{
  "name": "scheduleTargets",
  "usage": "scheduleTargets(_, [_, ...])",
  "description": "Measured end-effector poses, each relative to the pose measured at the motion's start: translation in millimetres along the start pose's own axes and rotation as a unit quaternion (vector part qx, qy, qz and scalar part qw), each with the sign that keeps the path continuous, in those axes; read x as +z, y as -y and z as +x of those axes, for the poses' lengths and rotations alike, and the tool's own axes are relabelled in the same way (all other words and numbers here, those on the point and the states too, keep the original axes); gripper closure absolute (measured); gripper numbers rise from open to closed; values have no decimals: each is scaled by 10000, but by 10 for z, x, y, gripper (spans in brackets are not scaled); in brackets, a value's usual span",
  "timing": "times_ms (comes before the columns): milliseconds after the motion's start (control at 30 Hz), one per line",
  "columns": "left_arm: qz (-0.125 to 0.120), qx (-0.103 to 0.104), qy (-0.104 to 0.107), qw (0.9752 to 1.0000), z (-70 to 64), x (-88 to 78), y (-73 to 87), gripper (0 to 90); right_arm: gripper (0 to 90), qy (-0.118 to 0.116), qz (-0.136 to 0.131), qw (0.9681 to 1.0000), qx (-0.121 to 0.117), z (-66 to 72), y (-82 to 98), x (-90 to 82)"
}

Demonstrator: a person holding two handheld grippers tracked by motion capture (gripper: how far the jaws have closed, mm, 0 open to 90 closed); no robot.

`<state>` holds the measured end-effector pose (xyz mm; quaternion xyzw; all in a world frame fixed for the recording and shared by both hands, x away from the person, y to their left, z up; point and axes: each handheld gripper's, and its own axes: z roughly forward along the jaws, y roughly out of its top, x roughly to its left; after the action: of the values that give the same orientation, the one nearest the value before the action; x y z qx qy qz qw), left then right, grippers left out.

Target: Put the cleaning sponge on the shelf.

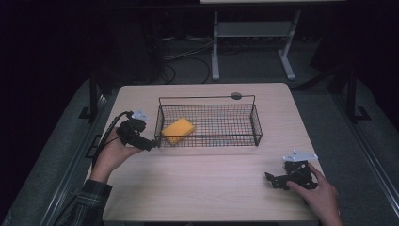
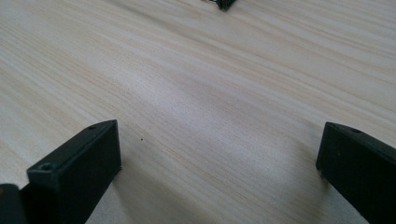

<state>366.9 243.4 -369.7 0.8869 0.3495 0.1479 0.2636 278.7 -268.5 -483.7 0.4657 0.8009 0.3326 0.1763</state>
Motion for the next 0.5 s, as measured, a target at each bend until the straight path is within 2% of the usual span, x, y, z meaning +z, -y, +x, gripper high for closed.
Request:
scheduleTargets(167, [-90, -13, -22, 10000, -70, -9, 127, 169, 0, -1, 0, 10000, 0, 0, 0, 0])
scheduleTargets(500, [-342, -59, -206, 9992, -202, -6, 437, 169, 0, 0, 0, 10000, 0, 0, 0, 0])
